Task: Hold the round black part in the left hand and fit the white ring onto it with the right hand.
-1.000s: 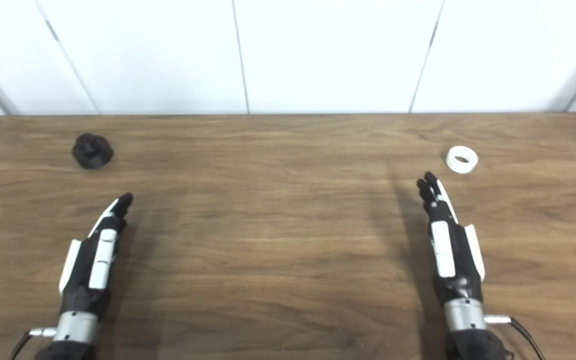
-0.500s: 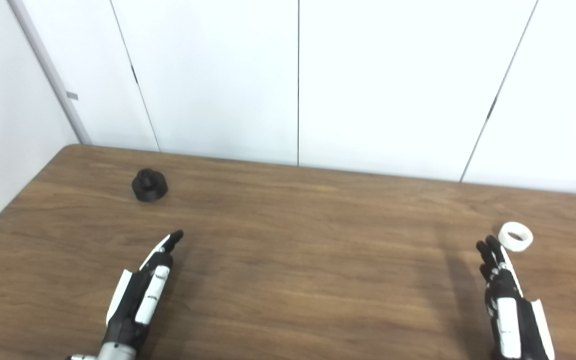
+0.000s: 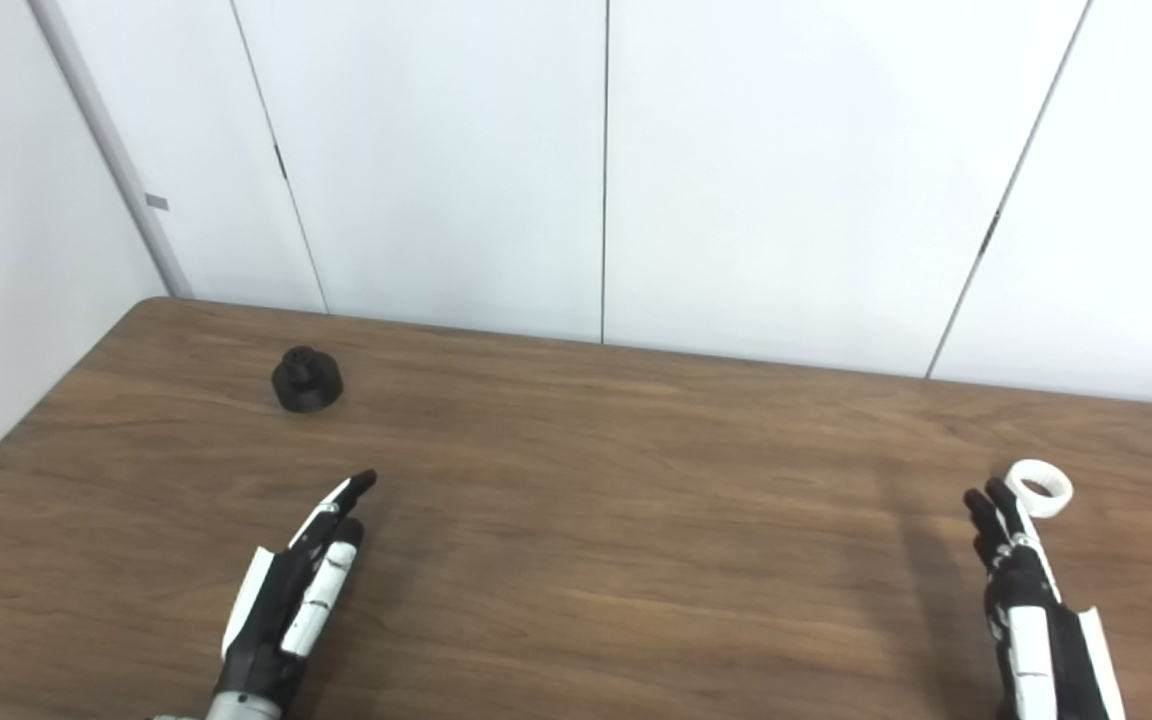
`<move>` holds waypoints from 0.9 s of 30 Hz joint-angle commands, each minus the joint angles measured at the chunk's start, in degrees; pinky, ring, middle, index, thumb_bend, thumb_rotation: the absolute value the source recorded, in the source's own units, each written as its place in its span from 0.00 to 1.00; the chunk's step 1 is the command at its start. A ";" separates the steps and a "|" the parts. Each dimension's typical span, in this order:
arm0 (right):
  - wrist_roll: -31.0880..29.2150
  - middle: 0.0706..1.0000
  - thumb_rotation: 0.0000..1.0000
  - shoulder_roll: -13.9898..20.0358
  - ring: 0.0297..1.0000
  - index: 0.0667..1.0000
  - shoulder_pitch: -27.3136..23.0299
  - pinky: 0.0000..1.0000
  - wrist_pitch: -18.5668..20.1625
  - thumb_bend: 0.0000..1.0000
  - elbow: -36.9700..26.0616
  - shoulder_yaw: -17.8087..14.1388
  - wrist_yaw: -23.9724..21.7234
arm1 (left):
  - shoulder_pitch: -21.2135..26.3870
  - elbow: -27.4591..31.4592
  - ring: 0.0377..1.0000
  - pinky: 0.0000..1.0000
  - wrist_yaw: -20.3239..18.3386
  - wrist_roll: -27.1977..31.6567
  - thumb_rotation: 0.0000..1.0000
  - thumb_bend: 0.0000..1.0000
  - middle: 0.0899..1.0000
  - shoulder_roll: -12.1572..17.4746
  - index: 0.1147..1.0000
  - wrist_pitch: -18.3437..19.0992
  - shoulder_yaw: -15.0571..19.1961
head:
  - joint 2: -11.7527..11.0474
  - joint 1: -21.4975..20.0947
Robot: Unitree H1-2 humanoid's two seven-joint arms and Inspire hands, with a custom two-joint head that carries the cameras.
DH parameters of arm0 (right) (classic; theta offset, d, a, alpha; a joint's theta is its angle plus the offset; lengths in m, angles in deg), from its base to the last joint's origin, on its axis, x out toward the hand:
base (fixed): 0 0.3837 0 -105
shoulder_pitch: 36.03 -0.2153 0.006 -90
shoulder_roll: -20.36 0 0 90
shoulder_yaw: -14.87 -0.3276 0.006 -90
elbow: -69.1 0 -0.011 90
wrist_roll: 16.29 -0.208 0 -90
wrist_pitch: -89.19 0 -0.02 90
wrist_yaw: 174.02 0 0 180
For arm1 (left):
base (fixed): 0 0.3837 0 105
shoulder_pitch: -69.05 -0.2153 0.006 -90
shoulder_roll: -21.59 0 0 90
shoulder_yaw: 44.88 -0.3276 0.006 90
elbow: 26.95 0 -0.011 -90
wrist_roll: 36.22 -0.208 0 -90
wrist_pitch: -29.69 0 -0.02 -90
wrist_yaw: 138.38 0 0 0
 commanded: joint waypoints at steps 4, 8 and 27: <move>0.37 0.92 1.00 -0.27 0.96 0.95 3.23 1.00 -2.05 0.60 6.72 -0.14 0.12 | -1.01 1.96 0.97 0.98 1.33 -1.98 0.52 0.55 0.95 -1.13 0.92 1.78 0.18 | 0.06 0.32; 0.19 0.92 1.00 -0.22 0.96 0.94 2.88 0.99 -3.32 0.59 8.11 -0.16 0.00 | 0.17 4.19 0.96 0.97 2.51 -4.19 0.30 0.68 0.93 -0.82 0.90 3.74 0.51 | 0.38 0.22; 1.46 0.91 1.00 -0.33 0.94 0.93 2.21 1.00 -4.05 0.65 8.92 0.06 0.51 | 12.40 6.69 0.96 0.95 7.19 -24.73 0.22 0.94 0.90 5.61 0.84 17.03 6.87 | 0.63 -0.59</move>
